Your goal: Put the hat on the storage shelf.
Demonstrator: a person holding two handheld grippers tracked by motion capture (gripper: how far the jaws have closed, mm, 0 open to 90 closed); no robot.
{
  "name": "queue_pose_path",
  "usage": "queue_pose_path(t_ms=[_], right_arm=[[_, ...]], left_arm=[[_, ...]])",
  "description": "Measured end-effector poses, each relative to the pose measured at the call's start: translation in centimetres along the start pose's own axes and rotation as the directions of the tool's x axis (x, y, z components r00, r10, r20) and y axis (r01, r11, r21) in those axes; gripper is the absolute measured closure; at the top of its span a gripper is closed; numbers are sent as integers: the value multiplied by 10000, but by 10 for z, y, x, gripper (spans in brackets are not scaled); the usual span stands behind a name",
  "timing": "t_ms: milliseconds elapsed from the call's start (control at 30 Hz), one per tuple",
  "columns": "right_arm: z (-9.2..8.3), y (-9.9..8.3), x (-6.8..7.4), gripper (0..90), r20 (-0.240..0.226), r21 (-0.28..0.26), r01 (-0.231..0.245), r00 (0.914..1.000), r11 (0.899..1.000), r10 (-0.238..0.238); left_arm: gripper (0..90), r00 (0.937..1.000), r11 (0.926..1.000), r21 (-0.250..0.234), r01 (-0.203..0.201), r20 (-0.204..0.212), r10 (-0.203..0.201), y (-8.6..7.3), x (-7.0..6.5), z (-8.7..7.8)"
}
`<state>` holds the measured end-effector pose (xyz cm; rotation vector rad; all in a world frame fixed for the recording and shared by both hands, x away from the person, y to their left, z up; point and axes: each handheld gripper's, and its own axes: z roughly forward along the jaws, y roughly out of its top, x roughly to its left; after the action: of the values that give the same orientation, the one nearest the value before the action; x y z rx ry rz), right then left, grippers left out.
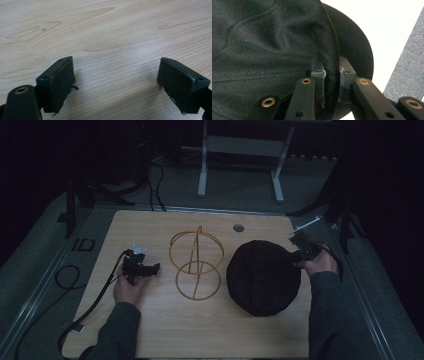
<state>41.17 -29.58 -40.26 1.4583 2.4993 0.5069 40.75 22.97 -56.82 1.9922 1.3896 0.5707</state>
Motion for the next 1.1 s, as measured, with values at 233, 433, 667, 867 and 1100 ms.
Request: queue_pose_path(t_ms=[233,433,667,867,1100], right_arm=[[-5,2,-1,790,-68,-131,-71,10000,9999,70],[-11,4,-3,790,-67,-219,-109,9999,9997,108],[-15,8,-5,791,-34,-196,-107,9999,9998,106],[-20,11,-6,790,-60,-240,-160,9999,9996,159],[-25,14,-6,790,-158,-361,-208,9997,9991,202]], left_arm=[[140,10000,10000,3,-19,-5,19,0,0,0],[140,10000,10000,4,-23,-4,23,0,0,0],[140,10000,10000,21,-33,1,33,0,0,0],[141,10000,10000,5,-18,-1,18,0,0,0],[140,10000,10000,7,-18,-1,18,0,0,0]])
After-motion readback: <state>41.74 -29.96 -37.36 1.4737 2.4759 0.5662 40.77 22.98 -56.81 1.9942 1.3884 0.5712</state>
